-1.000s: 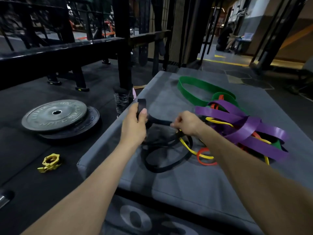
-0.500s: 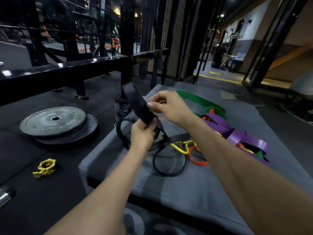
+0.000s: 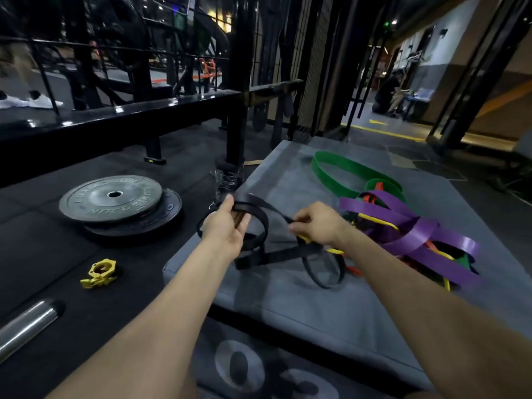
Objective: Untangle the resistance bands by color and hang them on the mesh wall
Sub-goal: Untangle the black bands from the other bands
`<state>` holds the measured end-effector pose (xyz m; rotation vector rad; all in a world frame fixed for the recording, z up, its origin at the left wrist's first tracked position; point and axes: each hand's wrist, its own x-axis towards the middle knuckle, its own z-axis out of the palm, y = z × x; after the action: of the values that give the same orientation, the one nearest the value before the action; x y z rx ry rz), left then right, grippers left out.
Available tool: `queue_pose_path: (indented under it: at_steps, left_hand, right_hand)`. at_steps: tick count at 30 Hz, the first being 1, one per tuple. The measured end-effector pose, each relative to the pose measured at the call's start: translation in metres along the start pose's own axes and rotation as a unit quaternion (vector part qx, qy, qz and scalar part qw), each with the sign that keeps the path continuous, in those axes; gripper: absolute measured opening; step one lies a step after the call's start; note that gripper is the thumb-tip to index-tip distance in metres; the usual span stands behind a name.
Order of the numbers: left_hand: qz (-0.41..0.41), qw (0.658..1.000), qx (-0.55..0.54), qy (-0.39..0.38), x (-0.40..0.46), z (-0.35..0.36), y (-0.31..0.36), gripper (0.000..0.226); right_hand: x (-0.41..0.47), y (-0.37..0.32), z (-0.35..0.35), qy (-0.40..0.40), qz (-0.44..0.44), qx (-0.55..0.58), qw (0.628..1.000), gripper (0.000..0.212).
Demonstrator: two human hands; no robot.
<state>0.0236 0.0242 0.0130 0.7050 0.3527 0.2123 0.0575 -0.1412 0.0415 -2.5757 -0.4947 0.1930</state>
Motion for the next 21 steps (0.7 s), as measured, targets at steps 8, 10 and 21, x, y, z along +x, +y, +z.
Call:
queue_pose_path:
  at_steps: [8, 10, 21]
  left_hand:
    - [0.006, 0.957, 0.259, -0.126, -0.001, 0.009, -0.027, 0.024]
    - [0.015, 0.957, 0.255, -0.139, 0.000, 0.011, -0.030, 0.024]
    - [0.044, 0.961, 0.271, -0.036, 0.006, 0.010, -0.027, 0.023]
  right_hand:
    - [0.011, -0.046, -0.015, 0.128, -0.075, 0.004, 0.989, 0.017]
    - [0.014, -0.058, -0.017, 0.145, -0.095, 0.024, 0.985, 0.018]
    - [0.024, -0.038, -0.004, 0.118, -0.042, 0.074, 0.989, 0.028]
